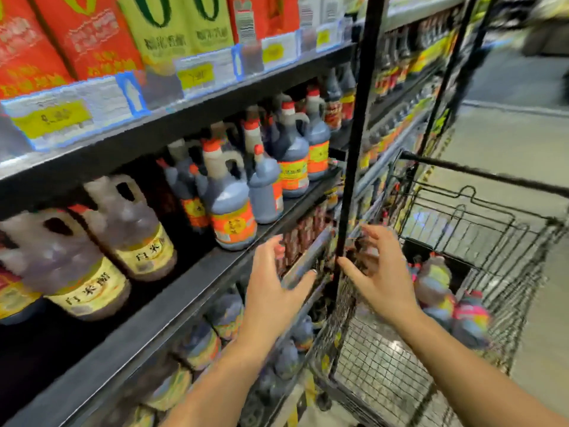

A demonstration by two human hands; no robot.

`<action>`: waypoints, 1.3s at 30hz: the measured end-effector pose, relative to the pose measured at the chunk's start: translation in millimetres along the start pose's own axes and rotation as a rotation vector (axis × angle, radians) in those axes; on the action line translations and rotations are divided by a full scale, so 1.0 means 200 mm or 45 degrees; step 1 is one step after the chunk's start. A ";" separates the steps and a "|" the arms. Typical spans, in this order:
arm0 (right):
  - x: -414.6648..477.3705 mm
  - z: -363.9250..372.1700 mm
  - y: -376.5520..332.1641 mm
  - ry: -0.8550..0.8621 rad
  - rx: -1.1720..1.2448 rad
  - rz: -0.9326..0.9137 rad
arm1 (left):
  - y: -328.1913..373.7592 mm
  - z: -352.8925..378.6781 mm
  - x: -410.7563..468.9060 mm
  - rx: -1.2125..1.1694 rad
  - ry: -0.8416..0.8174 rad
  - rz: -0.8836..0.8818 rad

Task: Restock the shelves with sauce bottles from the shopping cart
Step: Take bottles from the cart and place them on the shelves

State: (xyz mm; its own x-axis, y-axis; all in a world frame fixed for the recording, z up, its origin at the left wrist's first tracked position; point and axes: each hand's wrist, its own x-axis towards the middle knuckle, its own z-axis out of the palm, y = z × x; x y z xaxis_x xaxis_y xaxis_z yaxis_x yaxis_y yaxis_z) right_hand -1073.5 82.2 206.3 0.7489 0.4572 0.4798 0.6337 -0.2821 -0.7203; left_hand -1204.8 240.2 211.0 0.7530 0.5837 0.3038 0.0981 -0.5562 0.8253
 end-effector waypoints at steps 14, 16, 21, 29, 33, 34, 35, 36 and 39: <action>-0.04 -0.45 1.18 0.060 -0.183 0.758 | 0.00 1.19 0.41 0.125 -0.580 -0.032; -0.02 -0.46 1.33 0.059 -0.224 0.816 | -0.04 1.32 0.47 0.171 -0.650 -0.058; 0.05 -0.43 1.72 0.019 -0.297 1.008 | -0.18 1.63 0.58 0.272 -0.774 -0.147; 0.16 -0.25 2.27 -0.144 -0.226 1.539 | -0.40 2.08 0.84 0.539 -0.840 -0.193; 0.22 -0.18 2.40 -0.223 -0.169 1.679 | -0.52 2.21 0.93 0.642 -0.835 -0.205; 0.24 -0.17 2.42 -0.240 -0.172 1.711 | -0.55 2.23 0.94 0.676 -0.855 -0.201; 0.25 -0.17 2.43 -0.239 -0.171 1.739 | -0.57 2.26 0.96 0.713 -0.872 -0.195; 0.27 -0.16 2.44 -0.223 -0.165 1.769 | -0.59 2.28 0.97 0.755 -0.885 -0.185; 0.28 -0.15 2.47 -0.177 -0.120 1.809 | -0.61 2.37 1.00 0.910 -0.895 -0.142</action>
State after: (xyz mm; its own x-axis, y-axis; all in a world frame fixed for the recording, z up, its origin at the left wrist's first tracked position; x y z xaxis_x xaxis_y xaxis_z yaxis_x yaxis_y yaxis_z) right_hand -712.1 -56.8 -107.0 0.7266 -0.1799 -0.6631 -0.6097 -0.6137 -0.5015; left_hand -758.3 144.8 -55.1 0.9061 0.3007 -0.2974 0.3845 -0.8787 0.2831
